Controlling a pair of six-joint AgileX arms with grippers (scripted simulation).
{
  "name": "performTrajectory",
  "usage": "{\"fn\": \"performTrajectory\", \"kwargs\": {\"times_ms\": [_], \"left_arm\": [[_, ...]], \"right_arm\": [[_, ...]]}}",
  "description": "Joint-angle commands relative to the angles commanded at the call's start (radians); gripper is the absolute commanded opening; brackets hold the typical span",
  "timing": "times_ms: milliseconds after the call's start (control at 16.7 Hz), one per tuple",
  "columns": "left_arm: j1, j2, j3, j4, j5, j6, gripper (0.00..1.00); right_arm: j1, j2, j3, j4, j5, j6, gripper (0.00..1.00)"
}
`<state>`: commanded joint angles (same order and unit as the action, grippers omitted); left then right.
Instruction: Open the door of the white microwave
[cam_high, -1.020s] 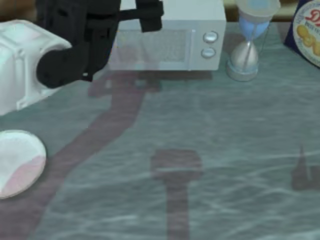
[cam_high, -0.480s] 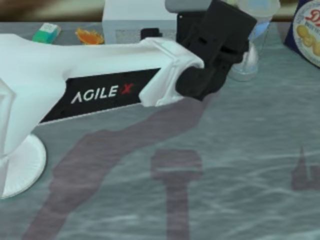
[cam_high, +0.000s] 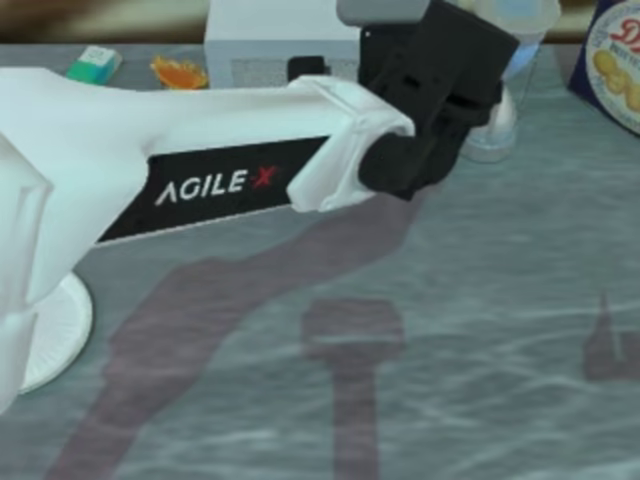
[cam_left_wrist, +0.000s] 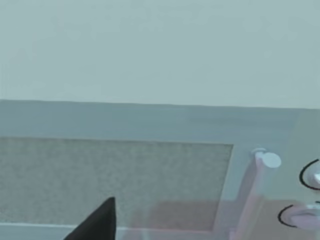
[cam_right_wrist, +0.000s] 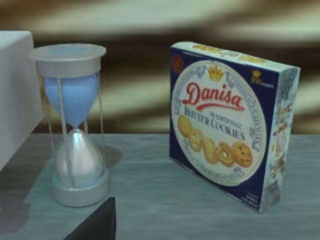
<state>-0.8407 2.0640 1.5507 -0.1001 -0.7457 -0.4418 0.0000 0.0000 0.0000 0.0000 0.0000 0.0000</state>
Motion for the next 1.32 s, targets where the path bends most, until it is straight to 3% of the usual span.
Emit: {"fn": "performTrajectory", "kwargs": {"times_ms": [420, 660, 1320], "left_arm": [[0.095, 0.202, 0.188, 0.06, 0.082, 0.071, 1.0], [0.099, 0.21, 0.195, 0.063, 0.086, 0.074, 1.0], [0.099, 0.21, 0.195, 0.063, 0.086, 0.074, 0.17]], "right_arm": [[0.0, 0.0, 0.0, 0.0, 0.0, 0.0, 1.0], [0.0, 0.0, 0.0, 0.0, 0.0, 0.0, 1.0], [0.0, 0.0, 0.0, 0.0, 0.0, 0.0, 1.0]]}}
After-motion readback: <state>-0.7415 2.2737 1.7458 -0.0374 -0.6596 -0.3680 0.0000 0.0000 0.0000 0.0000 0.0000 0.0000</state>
